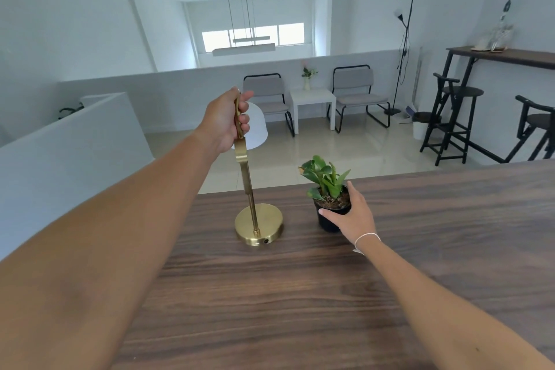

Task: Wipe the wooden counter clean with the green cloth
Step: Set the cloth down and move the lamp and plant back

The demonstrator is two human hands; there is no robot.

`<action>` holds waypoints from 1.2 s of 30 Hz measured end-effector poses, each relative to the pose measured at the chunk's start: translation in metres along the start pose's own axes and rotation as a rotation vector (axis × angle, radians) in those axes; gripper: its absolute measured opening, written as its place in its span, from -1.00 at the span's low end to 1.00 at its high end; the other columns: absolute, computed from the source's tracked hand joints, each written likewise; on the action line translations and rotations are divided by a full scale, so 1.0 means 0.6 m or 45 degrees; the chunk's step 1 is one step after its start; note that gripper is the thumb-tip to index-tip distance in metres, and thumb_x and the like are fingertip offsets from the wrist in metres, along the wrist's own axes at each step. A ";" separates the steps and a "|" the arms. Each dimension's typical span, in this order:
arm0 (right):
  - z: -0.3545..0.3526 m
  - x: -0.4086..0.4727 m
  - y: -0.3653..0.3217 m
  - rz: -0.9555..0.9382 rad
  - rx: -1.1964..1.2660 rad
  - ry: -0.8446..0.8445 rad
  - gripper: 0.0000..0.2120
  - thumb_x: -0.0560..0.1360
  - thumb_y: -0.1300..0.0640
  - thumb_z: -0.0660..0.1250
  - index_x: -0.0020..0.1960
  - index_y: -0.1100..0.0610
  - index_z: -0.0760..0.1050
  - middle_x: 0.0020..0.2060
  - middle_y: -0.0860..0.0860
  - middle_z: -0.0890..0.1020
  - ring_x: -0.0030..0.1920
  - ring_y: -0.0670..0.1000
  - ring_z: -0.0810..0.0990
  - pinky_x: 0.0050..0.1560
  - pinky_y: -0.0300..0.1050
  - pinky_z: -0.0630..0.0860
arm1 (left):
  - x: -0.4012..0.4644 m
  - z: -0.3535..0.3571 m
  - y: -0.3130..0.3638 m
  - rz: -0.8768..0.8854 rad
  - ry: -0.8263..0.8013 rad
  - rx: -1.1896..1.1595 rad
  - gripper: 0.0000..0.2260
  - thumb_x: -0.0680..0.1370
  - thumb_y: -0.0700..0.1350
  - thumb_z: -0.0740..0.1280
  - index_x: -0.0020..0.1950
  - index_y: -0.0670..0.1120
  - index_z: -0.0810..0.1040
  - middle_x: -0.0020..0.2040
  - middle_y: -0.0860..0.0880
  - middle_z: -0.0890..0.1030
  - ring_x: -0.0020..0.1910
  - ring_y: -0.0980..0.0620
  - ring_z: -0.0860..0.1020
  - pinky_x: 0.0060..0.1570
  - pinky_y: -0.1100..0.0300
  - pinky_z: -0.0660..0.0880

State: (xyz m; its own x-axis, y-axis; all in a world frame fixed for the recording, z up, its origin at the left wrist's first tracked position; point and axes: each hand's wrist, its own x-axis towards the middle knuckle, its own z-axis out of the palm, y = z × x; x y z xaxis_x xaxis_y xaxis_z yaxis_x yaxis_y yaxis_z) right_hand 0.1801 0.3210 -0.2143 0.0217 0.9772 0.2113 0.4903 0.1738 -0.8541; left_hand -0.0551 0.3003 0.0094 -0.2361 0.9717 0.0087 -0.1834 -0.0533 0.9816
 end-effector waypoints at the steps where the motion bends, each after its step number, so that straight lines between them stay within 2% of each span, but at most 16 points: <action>1: -0.003 -0.004 -0.001 0.000 -0.007 0.003 -0.06 0.26 -0.12 0.51 0.49 0.01 0.11 0.40 0.00 0.34 0.39 0.03 0.32 0.35 -0.05 0.27 | -0.002 -0.001 0.000 0.008 0.005 0.008 -0.71 0.61 -0.01 0.06 0.13 -0.08 0.51 -0.51 0.13 0.36 -0.61 0.16 0.27 -0.55 0.35 0.28; 8: -0.033 -0.058 -0.024 -0.007 0.002 0.008 -0.05 0.26 -0.11 0.51 0.50 0.02 0.10 0.41 -0.02 0.32 0.40 0.02 0.30 0.39 -0.04 0.25 | -0.046 -0.013 0.017 0.042 0.005 0.001 -0.72 0.60 -0.04 0.07 0.13 -0.09 0.52 -0.57 0.12 0.34 -0.61 0.16 0.24 -0.56 0.35 0.25; 14: -0.055 -0.145 -0.056 -0.028 0.022 0.052 -0.07 0.25 -0.12 0.51 0.49 -0.01 0.12 0.40 -0.03 0.33 0.39 0.00 0.32 0.37 -0.06 0.26 | -0.113 -0.025 0.054 0.074 -0.041 -0.078 -0.75 0.60 -0.06 0.06 0.04 -0.07 0.52 -0.58 0.13 0.35 -0.61 0.16 0.23 -0.57 0.34 0.24; 19: -0.061 -0.232 -0.062 -0.018 0.050 0.093 -0.07 0.24 -0.13 0.51 0.48 -0.01 0.14 0.39 -0.05 0.35 0.37 -0.02 0.34 0.32 -0.14 0.27 | -0.181 -0.044 0.052 0.062 -0.090 -0.083 -0.73 0.62 -0.03 0.04 0.01 -0.06 0.51 -0.59 0.13 0.36 -0.62 0.17 0.25 -0.57 0.35 0.24; 29: -0.081 -0.342 -0.047 -0.089 0.083 -0.038 -0.07 0.24 -0.08 0.53 0.48 0.02 0.14 0.39 -0.04 0.36 0.37 -0.05 0.34 0.31 -0.24 0.22 | -0.308 -0.064 0.028 0.049 0.009 -0.062 -0.76 0.59 -0.07 0.07 0.00 -0.06 0.52 -0.58 0.12 0.35 -0.61 0.15 0.24 -0.57 0.34 0.22; 36: -0.089 -0.374 -0.031 -0.050 0.145 -0.097 -0.06 0.27 -0.06 0.53 0.49 0.04 0.11 0.42 -0.03 0.31 0.40 -0.04 0.30 0.36 -0.22 0.18 | -0.356 -0.061 0.008 0.076 0.060 -0.044 -0.77 0.59 -0.05 0.08 0.01 -0.05 0.52 -0.56 0.12 0.34 -0.59 0.17 0.23 -0.54 0.34 0.22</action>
State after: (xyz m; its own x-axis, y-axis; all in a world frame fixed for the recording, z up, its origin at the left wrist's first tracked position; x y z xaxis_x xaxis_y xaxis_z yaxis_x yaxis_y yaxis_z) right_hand 0.2128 0.0920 -0.2204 -0.0637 0.9750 0.2127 0.3871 0.2206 -0.8953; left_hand -0.0405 0.0841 0.0055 -0.2919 0.9547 0.0575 -0.2000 -0.1197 0.9725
